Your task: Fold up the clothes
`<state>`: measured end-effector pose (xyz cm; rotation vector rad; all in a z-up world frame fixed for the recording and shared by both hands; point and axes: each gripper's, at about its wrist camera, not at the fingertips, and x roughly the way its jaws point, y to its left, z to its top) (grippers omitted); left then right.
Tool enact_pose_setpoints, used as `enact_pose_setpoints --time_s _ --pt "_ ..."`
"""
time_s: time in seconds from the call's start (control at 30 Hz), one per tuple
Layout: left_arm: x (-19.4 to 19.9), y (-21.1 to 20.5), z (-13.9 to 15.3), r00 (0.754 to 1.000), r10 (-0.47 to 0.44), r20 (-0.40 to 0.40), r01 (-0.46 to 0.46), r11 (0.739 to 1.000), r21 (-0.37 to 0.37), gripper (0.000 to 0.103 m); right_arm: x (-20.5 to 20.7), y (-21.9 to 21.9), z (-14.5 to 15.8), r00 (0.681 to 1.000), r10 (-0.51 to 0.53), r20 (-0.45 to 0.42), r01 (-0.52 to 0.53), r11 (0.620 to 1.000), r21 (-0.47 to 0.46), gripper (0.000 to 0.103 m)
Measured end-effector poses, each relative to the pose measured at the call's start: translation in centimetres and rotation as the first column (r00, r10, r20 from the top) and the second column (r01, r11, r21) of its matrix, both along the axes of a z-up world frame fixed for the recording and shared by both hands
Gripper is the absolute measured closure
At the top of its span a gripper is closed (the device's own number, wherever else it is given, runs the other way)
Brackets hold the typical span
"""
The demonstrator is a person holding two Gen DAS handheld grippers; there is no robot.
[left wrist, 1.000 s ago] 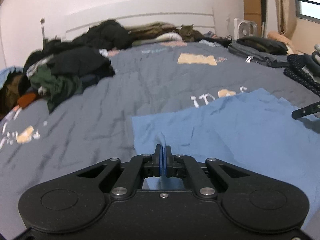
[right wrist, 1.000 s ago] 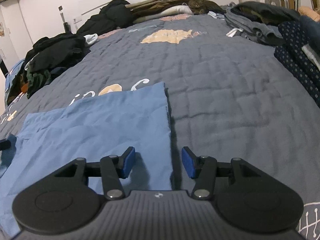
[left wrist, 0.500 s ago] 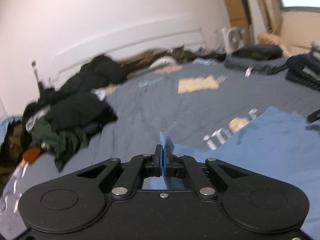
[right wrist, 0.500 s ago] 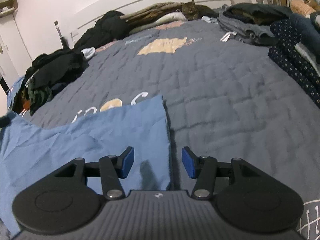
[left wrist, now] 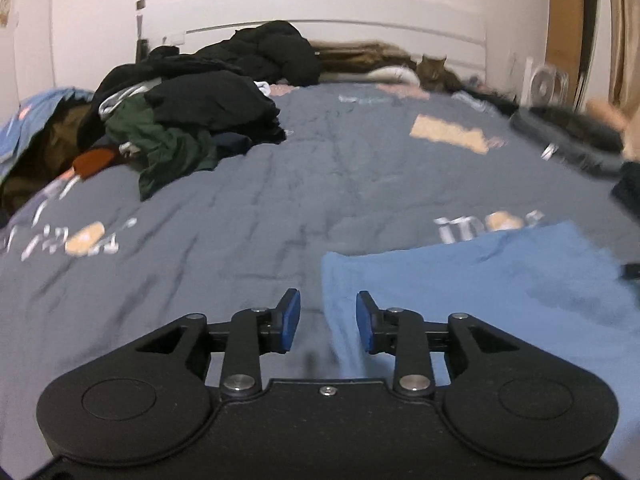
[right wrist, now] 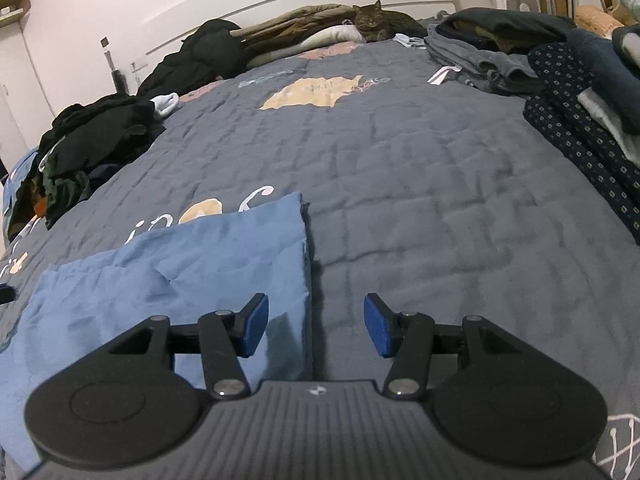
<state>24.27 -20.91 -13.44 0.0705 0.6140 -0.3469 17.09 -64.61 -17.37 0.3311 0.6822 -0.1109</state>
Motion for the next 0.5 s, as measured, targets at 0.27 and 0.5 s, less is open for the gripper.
enact_pose_setpoints --time_s 0.27,0.5 --pt "-3.1 -1.5 0.6 0.999 -0.042 0.033 0.044 0.997 -0.068 0.062 1.1 2.1 -0.6 0.993 0.115 -0.037 -0.116 0.992 -0.042 0.060" --pt "-2.7 -1.5 -0.6 0.999 -0.049 0.014 0.050 0.997 -0.058 0.062 0.1 4.2 0.2 0.975 0.220 -0.005 -0.217 0.955 -0.203 0.099"
